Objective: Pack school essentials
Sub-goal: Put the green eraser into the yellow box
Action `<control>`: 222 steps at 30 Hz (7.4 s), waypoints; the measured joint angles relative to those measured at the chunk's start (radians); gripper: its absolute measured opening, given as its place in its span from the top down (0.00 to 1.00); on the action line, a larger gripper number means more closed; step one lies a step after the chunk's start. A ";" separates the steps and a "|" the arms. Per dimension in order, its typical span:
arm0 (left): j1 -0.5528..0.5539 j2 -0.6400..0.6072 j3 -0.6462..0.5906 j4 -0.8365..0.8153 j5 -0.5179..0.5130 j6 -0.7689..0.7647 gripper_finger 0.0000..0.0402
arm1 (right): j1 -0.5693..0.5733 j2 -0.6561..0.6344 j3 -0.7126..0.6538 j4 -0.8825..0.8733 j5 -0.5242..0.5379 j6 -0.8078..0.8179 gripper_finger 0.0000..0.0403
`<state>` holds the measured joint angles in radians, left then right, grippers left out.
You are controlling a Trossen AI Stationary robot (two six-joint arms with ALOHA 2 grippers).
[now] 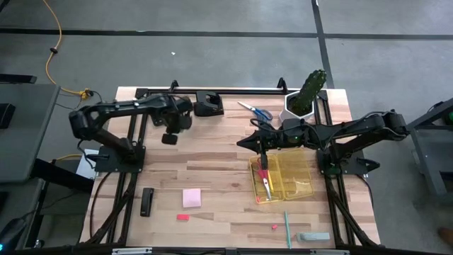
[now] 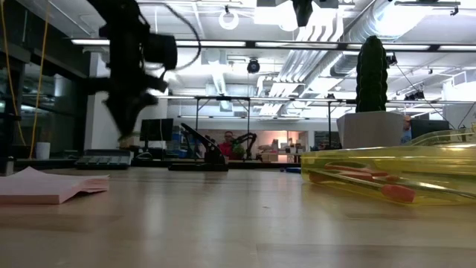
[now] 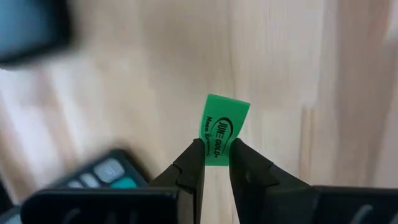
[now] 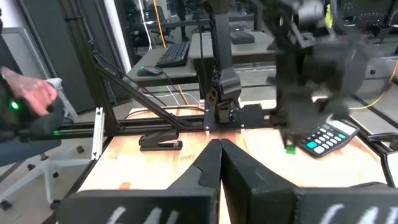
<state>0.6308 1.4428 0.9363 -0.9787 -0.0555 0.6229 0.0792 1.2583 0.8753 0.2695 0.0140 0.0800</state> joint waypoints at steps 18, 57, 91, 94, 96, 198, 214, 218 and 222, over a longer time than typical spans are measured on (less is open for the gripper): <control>-0.189 -0.445 0.074 0.588 0.320 -0.666 0.88 | 0.000 0.000 0.000 0.000 -0.005 -0.019 1.00; -0.443 -0.530 -0.167 1.177 0.092 -0.923 0.88 | 0.000 0.004 0.000 0.091 0.008 -0.002 1.00; -0.444 -0.172 -0.167 1.786 -0.165 -1.498 0.88 | -0.023 0.236 0.316 0.168 0.460 -0.352 0.57; -0.451 -0.167 -0.167 1.792 -0.169 -1.521 0.88 | -0.032 0.235 0.316 0.164 0.457 -0.350 0.59; -0.454 -0.165 -0.167 1.791 -0.172 -1.522 0.88 | -0.035 0.235 0.316 0.146 0.456 -0.347 0.60; -0.634 -0.690 -0.167 1.069 -0.202 -0.618 0.53 | 0.137 0.469 0.241 -1.047 -0.374 -0.111 1.00; -0.634 -0.690 -0.167 1.066 -0.202 -0.601 0.53 | 0.130 0.504 0.241 -1.027 -0.479 -0.106 0.91; -0.634 -0.690 -0.167 1.065 -0.202 -0.601 0.53 | 0.131 0.504 0.241 -1.016 -0.479 -0.106 0.86; -0.634 -0.690 -0.167 1.065 -0.202 -0.600 0.53 | 0.131 0.504 0.241 -0.987 -0.479 -0.080 0.79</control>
<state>-0.0029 0.7525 0.7692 0.0868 -0.2577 0.0226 0.2100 1.7618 1.1160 -0.7175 -0.4652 0.0004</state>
